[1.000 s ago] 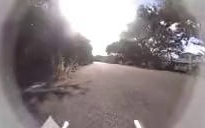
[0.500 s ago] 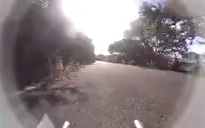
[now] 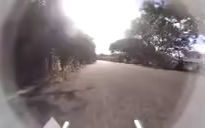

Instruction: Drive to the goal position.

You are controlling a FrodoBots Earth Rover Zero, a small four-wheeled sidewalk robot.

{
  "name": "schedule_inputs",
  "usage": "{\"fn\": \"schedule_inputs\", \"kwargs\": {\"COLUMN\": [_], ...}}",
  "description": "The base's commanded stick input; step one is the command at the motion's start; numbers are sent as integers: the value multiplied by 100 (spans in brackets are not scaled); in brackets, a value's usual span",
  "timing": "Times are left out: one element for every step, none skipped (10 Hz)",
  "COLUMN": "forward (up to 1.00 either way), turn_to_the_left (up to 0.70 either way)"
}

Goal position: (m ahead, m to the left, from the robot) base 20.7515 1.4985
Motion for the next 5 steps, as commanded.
{"fn": "schedule_inputs", "kwargs": {"forward": [70, 70, 70, 70, 70], "turn_to_the_left": [0, 0, 0, 0, 0]}}
